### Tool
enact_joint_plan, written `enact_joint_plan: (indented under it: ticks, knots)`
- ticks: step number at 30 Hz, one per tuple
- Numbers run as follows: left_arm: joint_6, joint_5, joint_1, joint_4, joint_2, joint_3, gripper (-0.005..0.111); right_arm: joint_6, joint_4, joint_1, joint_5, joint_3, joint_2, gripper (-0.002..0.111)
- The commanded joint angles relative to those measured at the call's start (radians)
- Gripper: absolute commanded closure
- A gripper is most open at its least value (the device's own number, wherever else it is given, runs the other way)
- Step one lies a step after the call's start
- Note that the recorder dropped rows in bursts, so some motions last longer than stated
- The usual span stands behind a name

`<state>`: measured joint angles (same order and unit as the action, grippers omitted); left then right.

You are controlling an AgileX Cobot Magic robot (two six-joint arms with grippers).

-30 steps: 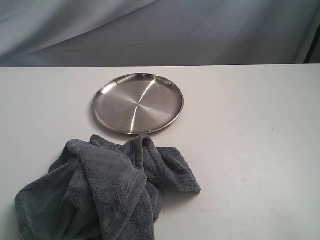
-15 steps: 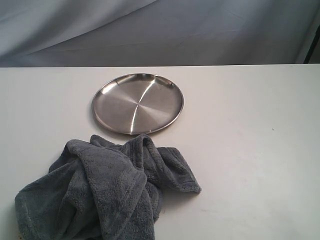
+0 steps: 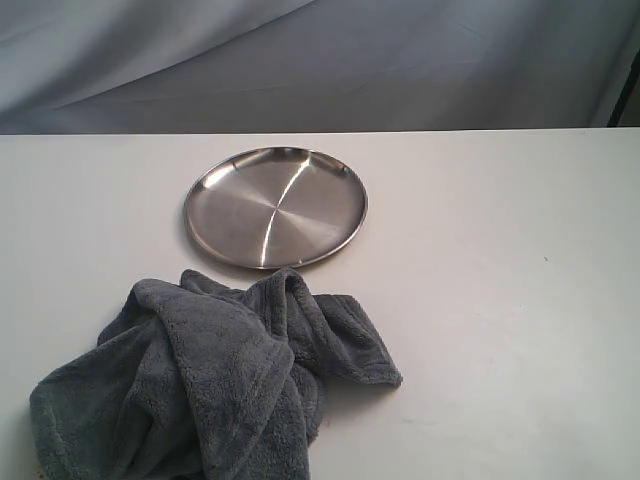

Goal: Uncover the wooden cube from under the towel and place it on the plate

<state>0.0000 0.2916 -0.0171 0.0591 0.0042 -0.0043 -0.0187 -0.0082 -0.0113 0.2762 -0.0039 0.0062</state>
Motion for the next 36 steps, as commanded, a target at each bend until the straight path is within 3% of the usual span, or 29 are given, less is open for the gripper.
enact_joint_plan:
  ticks: [1,8,18,23,36]
  knots:
    - [0.000,-0.010,0.006,0.004,-0.004,0.004,0.107,0.008,0.106,-0.005,-0.145,0.004,-0.006,0.108]
    - [0.000,-0.010,0.006,0.004,-0.004,0.004,0.107,0.007,0.375,-0.005,-0.330,0.004,-0.006,0.108]
    - [0.000,-0.010,0.006,0.004,-0.004,0.004,0.107,0.019,0.373,-0.012,-0.316,-0.011,-0.006,0.108]
    - [0.000,-0.010,0.006,0.004,-0.004,0.004,0.107,0.019,0.371,-0.083,-0.232,-0.087,-0.006,0.108]
    - [0.000,-0.010,0.006,0.004,-0.004,0.004,0.107,0.008,0.386,-0.324,-0.308,-0.243,-0.006,0.108]
